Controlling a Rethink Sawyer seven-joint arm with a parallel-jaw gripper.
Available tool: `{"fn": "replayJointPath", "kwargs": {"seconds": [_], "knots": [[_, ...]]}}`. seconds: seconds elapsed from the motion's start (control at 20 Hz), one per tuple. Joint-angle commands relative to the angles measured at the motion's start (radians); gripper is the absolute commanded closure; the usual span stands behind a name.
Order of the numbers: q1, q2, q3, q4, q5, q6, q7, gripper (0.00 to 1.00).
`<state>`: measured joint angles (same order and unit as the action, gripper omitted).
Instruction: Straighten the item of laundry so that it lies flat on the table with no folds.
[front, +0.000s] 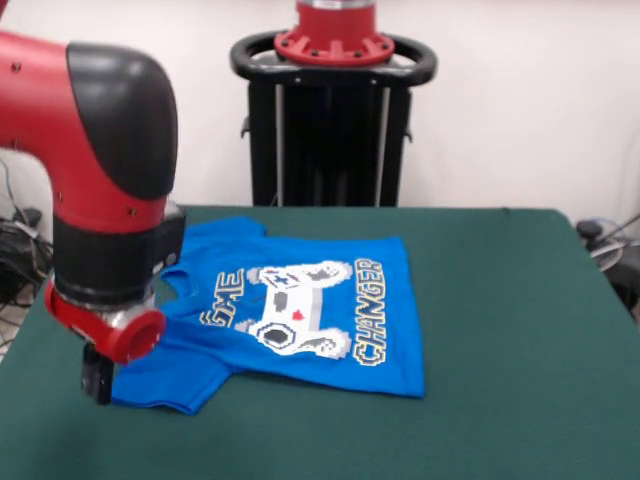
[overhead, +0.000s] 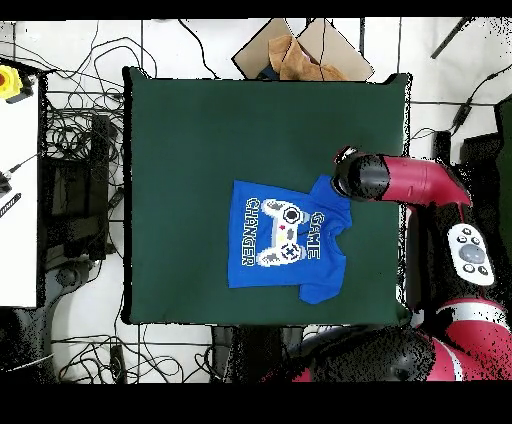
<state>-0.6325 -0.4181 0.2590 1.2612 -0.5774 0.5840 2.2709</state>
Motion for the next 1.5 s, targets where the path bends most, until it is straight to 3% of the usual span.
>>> {"fn": "replayJointPath", "kwargs": {"seconds": [0.05, 0.3, 0.6, 1.1, 1.35, 1.5], "knots": [[0.013, 0.125, 0.112, -0.119, 0.002, 0.229, -0.302, 1.00], [0.027, 0.103, 0.091, -0.133, 0.025, 0.306, -0.332, 1.00], [0.032, 0.074, 0.073, -0.138, 0.021, 0.308, -0.331, 1.00], [0.014, 0.087, 0.091, -0.152, 0.036, 0.305, -0.339, 1.00], [0.025, 0.143, 0.100, -0.233, 0.053, 0.359, -0.347, 1.00], [0.029, 0.119, 0.089, -0.198, 0.064, 0.358, -0.336, 1.00]]}}
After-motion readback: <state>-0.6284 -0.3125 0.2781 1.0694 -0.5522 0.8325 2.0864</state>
